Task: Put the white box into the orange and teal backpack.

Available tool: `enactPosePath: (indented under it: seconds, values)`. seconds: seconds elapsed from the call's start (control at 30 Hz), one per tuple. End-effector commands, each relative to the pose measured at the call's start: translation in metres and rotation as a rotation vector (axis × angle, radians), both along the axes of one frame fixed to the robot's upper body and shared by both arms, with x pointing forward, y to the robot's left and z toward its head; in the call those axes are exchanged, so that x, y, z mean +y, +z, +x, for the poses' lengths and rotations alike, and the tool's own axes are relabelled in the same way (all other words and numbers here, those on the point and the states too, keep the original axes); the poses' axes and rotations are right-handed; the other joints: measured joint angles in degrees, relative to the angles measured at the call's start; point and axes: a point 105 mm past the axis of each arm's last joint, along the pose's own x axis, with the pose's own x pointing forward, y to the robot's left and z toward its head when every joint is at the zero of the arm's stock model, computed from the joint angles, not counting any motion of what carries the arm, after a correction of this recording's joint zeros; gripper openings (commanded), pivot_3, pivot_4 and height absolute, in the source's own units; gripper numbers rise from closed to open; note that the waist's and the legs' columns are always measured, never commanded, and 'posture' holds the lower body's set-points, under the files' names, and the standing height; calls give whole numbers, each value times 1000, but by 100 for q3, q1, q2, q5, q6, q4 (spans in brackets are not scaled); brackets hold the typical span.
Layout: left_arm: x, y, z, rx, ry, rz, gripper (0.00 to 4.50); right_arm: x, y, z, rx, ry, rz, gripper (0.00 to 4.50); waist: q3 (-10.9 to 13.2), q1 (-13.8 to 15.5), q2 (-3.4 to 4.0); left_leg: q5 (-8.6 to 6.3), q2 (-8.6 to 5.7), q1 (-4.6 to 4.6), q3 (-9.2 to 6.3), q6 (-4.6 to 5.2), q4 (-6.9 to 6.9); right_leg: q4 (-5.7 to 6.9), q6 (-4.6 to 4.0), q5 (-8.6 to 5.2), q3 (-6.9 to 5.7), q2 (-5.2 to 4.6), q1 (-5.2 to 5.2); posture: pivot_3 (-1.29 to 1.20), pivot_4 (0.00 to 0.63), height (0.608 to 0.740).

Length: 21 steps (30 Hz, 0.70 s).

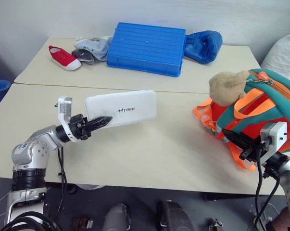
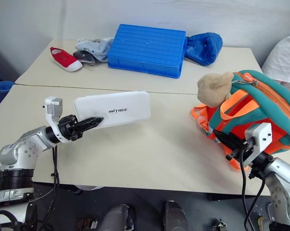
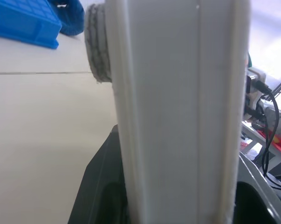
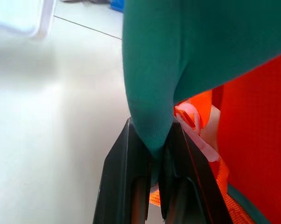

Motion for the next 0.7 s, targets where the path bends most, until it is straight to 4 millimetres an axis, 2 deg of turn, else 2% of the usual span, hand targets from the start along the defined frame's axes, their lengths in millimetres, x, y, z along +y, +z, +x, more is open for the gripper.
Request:
enactPosePath:
  seconds: [0.03,0.13,0.27,0.37,0.47,0.53,0.6,0.7]
  values:
    - [-1,15,-3,-75,-21,-3,1520,12,16,-1,-75,34,5,39,0,-8,0,0,0,0,0,0,0,1,0,0,1,0,0,0,150,740]
    - [1,15,-2,-75,-14,-6,1520,35,28,-3,-96,128,33,39,0,-44,1,0,1,0,1,0,-3,2,0,0,2,1,-3,0,150,740]
    - [14,18,9,-68,58,-31,1520,89,43,-14,-76,383,106,39,0,-90,0,0,8,4,3,-2,-11,9,-2,-1,4,9,-10,0,150,740]
    - [25,17,19,-53,140,-25,1520,130,51,-31,-26,587,177,39,1,-74,-1,0,11,5,-1,-1,-14,15,-7,-4,-1,11,-14,0,150,740]
    - [32,11,22,-33,184,-2,1520,159,53,-56,69,780,240,39,1,-63,-1,-1,11,1,-2,-1,-17,9,-8,-4,-2,10,-15,0,150,740]
    - [36,10,23,-31,207,4,1520,165,51,-70,137,858,231,39,1,-43,-2,-2,10,-4,-2,0,-15,3,-8,-4,-3,6,-15,0,150,740]
    - [42,14,22,-43,237,-22,1520,159,47,-85,259,912,223,39,3,-29,-6,-14,5,-12,-4,22,-7,-2,-6,-3,-4,-5,-16,0,150,740]
    - [46,23,16,-87,245,-64,1520,140,40,-89,353,883,166,39,3,-21,-19,-22,1,-25,-16,35,-3,-24,0,0,-14,-15,-12,0,150,740]
